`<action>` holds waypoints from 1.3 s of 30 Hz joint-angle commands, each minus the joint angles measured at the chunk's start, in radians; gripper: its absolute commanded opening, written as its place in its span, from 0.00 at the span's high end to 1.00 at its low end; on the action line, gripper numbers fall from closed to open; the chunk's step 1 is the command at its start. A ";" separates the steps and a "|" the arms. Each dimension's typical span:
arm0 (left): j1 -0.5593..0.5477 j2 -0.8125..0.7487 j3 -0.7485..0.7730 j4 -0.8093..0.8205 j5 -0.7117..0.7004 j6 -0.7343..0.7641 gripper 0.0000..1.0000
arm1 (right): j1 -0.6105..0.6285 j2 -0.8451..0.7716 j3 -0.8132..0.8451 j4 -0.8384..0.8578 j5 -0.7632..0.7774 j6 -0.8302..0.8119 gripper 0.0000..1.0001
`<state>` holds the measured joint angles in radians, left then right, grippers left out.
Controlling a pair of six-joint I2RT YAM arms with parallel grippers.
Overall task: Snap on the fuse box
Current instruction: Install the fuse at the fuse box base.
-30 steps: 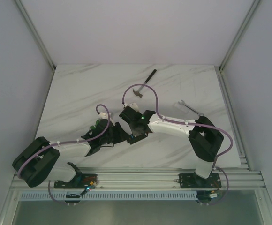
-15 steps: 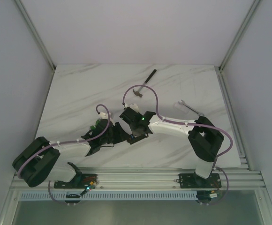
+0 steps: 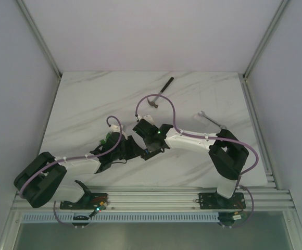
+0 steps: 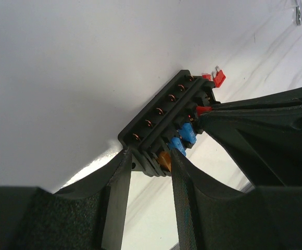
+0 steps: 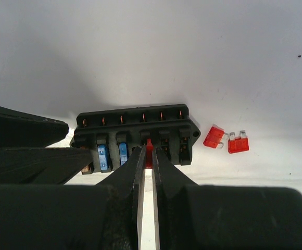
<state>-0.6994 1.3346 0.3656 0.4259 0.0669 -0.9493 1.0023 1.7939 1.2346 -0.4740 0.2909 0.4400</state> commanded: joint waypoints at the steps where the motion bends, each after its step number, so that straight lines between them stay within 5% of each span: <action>1: 0.006 0.018 0.013 -0.035 -0.001 -0.001 0.55 | 0.005 0.023 -0.031 0.006 -0.030 -0.024 1.00; 39: 0.033 0.024 0.020 -0.092 -0.004 -0.013 0.59 | 0.005 -0.054 -0.087 0.067 -0.033 -0.096 1.00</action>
<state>-0.6788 1.3495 0.3824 0.4084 0.0784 -0.9718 1.0027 1.7512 1.1660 -0.3943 0.2508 0.3363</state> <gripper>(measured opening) 0.410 0.134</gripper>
